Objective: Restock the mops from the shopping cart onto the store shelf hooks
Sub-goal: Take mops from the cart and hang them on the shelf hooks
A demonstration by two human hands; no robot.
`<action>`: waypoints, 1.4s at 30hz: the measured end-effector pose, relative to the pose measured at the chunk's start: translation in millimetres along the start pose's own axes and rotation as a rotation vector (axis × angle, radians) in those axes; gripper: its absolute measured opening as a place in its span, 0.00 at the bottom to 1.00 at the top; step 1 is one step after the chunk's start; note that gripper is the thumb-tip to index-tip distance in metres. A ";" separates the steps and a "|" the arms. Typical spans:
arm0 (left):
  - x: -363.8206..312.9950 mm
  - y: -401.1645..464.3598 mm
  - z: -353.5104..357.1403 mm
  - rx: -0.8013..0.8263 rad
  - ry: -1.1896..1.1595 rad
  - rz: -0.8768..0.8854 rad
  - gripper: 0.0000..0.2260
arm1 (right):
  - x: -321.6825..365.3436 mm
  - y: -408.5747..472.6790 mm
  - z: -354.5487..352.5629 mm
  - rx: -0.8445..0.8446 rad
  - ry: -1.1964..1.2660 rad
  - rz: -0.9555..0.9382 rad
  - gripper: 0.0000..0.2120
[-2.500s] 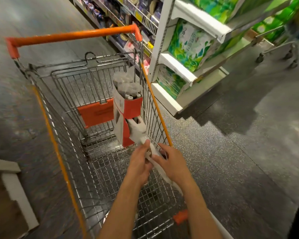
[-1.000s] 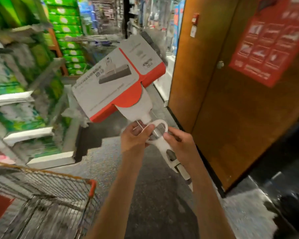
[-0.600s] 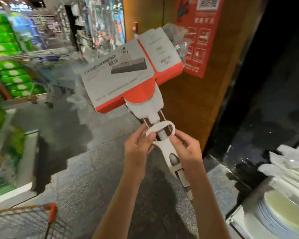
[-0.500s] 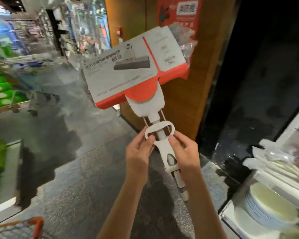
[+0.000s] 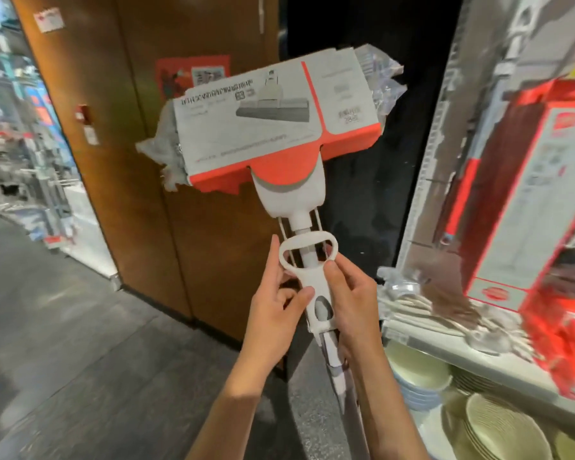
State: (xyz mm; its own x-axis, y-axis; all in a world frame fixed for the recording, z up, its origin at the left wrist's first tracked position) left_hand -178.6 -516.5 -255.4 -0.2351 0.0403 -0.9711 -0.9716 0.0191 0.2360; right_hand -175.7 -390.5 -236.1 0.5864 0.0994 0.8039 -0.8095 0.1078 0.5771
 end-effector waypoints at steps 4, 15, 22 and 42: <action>-13.3 27.3 31.2 0.073 -0.095 0.043 0.34 | 13.9 25.1 -28.5 -0.017 -0.133 -0.037 0.12; -33.6 114.8 79.5 0.248 -0.165 0.117 0.33 | 21.9 105.2 -74.9 -0.133 -0.355 -0.149 0.27; -59.5 165.3 103.5 0.356 -0.186 0.192 0.34 | 47.2 144.8 -91.5 -0.181 -0.517 -0.267 0.25; -166.0 202.9 233.0 0.589 -0.292 0.378 0.34 | 151.1 201.2 -183.4 -0.332 -0.481 -0.417 0.26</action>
State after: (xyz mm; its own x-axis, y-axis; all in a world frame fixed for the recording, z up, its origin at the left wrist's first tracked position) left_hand -330.2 -286.6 -38.2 -0.4523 0.4110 -0.7915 -0.6315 0.4792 0.6096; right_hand -244.6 -172.4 -24.8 0.7052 -0.4542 0.5445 -0.4246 0.3446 0.8373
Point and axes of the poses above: each hand's wrist, its own y-axis towards the middle knuckle, its own z-axis out of the palm, x = y × z, the point moved 10 cm from there along y, towards the middle knuckle, and after that the axes turned 11 degrees about -z, right-handed, at the moved point
